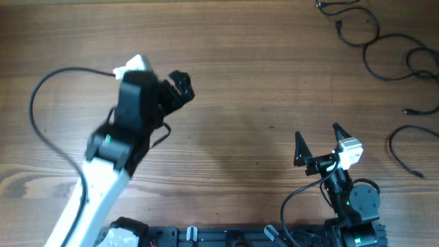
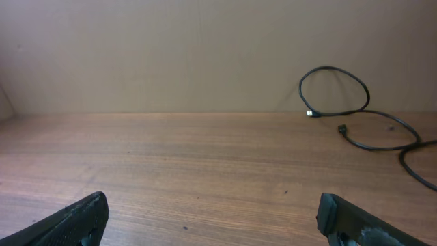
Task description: Untangle cables
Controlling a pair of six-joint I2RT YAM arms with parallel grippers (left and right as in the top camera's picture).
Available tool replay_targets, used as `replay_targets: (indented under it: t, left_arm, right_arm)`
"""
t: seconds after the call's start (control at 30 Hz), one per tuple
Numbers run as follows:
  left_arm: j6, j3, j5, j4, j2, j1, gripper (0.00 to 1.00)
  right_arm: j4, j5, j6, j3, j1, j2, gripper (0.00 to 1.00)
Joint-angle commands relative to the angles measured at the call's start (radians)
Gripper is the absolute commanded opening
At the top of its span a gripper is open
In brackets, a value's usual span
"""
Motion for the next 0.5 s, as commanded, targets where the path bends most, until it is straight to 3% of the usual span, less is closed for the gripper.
replay_targets:
  t: [0.0, 0.13, 0.3, 0.47]
  left_arm:
    - [0.146, -0.242, 0.075, 0.152, -0.214, 0.035, 1.00]
    - [0.321, -0.480, 0.197, 0.301, -0.465, 0.117, 1.00]
    - [0.581, -0.642, 0.214, 0.363, -0.687, 0.140, 1.00]
    - [0.609, -0.798, 0.206, 0.444, -0.849, 0.241, 1.00]
  right_arm:
    - [0.002, 0.006, -0.003, -0.002, -0.006, -0.013, 1.00]
    - [0.002, 0.006, -0.003, -0.002, -0.006, -0.013, 1.00]
    - [0.002, 0.006, -0.003, -0.002, -0.006, -0.013, 1.00]
    - [0.002, 0.006, -0.003, -0.002, -0.006, -0.013, 1.00]
